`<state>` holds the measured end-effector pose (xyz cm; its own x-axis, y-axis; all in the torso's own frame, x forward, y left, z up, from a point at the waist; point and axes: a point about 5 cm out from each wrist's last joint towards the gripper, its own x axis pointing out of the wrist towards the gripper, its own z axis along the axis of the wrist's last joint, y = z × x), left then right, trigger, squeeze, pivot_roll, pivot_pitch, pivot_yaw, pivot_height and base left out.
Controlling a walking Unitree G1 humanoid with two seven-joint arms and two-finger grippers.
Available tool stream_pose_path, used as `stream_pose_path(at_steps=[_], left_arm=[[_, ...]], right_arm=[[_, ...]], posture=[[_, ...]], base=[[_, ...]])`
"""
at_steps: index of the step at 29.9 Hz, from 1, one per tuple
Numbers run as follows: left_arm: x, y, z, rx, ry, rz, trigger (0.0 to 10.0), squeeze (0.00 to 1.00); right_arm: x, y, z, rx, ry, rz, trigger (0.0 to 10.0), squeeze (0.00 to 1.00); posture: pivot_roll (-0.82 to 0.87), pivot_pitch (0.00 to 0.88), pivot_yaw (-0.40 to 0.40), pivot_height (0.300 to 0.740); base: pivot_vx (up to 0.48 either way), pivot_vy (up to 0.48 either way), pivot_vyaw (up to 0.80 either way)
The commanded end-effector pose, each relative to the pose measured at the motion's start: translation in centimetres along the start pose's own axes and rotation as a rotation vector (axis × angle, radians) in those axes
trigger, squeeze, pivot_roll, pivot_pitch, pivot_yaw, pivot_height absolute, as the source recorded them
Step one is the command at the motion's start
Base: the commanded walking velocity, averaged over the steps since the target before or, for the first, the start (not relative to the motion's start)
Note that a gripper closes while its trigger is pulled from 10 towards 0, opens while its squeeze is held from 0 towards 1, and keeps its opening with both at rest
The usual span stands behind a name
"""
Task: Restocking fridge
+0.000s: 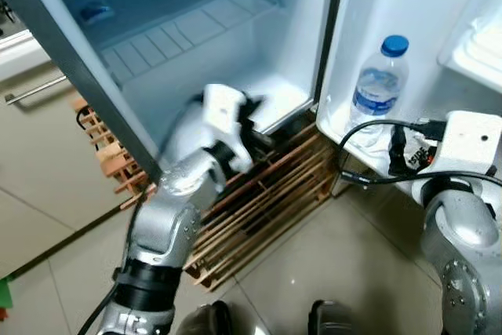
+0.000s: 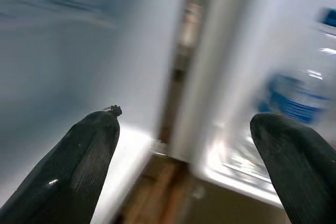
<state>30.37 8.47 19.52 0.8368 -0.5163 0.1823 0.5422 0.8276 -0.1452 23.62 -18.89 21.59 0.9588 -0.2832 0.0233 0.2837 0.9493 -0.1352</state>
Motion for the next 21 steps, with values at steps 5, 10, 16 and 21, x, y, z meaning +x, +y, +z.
stream_pose_path(at_steps=[5, 10, 16, 21], left_arm=[[0.0, 0.7, 0.9, 0.075, -0.056, 0.117, 10.0, 0.00], [0.4, 0.6, 1.1, 0.130, -0.077, 0.157, 10.0, 0.00], [0.8, 0.3, 1.0, 0.190, -0.092, 0.177, 10.0, 0.00], [1.0, 0.3, 0.9, 0.189, -0.100, 0.193, 10.0, 0.00]], right_arm=[[0.3, 0.9, 2.2, -0.138, -0.272, 0.029, 10.0, 0.00], [-0.2, 1.6, 2.9, -0.214, -0.445, 0.050, 10.0, 0.00], [0.5, 1.5, 1.8, -0.191, -0.477, 0.038, 10.0, 0.00], [1.3, 1.9, 1.0, -0.185, -0.496, 0.042, 10.0, 0.00]], posture=[[-0.17, 0.113, 0.041, 0.740], [-0.17, 0.101, 0.040, 0.740], [-0.17, 0.094, 0.045, 0.740], [-0.16, 0.092, 0.047, 0.740]], base=[[0.000, 0.000, 0.00], [-0.052, 0.000, 0.00], [-0.360, 0.000, 0.00], [-0.476, 0.000, 0.00]])
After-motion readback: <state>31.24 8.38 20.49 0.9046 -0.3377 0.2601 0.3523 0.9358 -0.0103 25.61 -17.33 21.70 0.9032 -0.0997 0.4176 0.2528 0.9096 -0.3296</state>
